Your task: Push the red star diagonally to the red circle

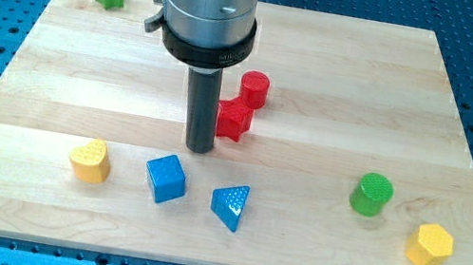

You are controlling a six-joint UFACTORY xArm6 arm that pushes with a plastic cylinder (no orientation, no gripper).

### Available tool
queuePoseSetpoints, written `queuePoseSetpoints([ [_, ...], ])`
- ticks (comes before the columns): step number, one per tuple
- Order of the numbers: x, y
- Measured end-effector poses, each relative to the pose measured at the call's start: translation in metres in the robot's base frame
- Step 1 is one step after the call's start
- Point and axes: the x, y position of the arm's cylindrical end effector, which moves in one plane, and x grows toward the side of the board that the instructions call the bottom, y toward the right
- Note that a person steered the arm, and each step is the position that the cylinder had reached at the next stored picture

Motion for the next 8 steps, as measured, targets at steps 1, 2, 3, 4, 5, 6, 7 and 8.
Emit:
queuePoseSetpoints([
  [1, 0.010, -0.008],
  [2, 0.004, -0.024],
  [3, -0.017, 0.009],
  [4, -0.037, 0.015],
  [5, -0.055, 0.019],
  [6, -0.052, 0.056],
  [7, -0.057, 0.060],
  [8, -0.067, 0.047],
])
